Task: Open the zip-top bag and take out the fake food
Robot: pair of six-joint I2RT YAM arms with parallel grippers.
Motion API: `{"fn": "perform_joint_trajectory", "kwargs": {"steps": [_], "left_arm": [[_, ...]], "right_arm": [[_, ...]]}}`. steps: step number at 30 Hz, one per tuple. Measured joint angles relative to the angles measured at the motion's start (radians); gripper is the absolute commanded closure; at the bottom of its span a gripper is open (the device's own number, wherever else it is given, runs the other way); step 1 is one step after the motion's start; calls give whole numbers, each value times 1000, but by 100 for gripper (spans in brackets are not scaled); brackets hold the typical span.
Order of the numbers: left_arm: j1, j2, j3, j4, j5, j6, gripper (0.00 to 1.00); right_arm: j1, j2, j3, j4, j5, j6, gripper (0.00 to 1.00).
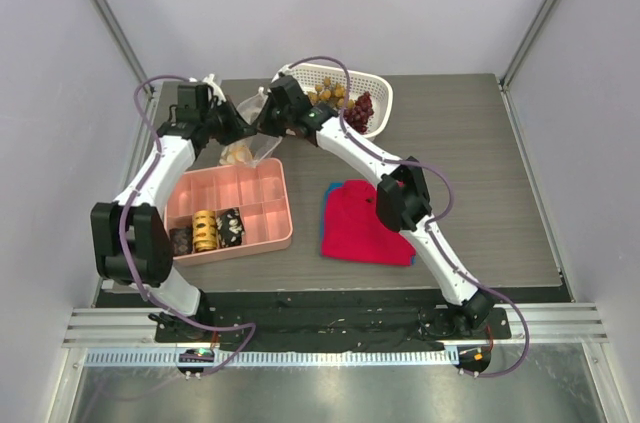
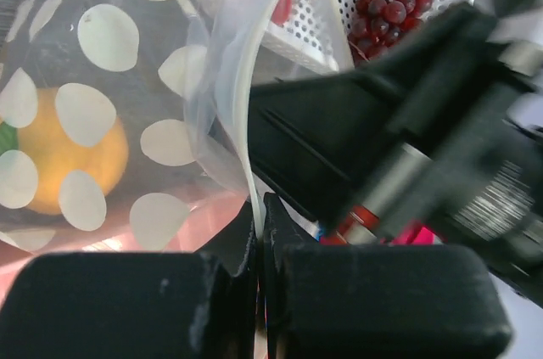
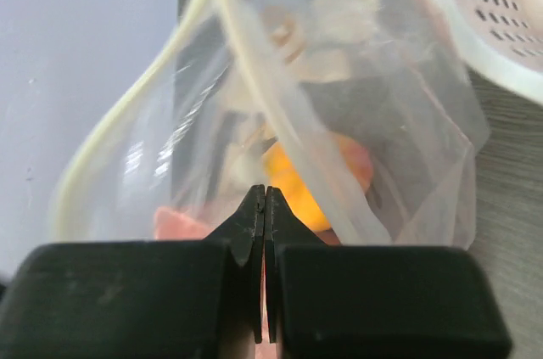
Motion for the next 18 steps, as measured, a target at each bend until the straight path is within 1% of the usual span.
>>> {"fn": "perform_joint_trajectory", "kwargs": {"steps": [7,13,15,17,18], "left_arm": [[-5,-16,-10,37,12,-16,100],[-15,-26,-33,78,27,-18,100],[-15,-39,-45,84,41,-8,100],[-18,-43,-47,86,70,7,100],[-19,-43,-47,90,87,12,100]], "right_arm": [[-7,82,6,23,-2,53,99],[-17,94,3,38,-15,175,99],[-24,92,-16,73,-32,219,99],[-28,92,-37,103,-50,232,99],[-28,92,-43,109,-60,232,97]]}}
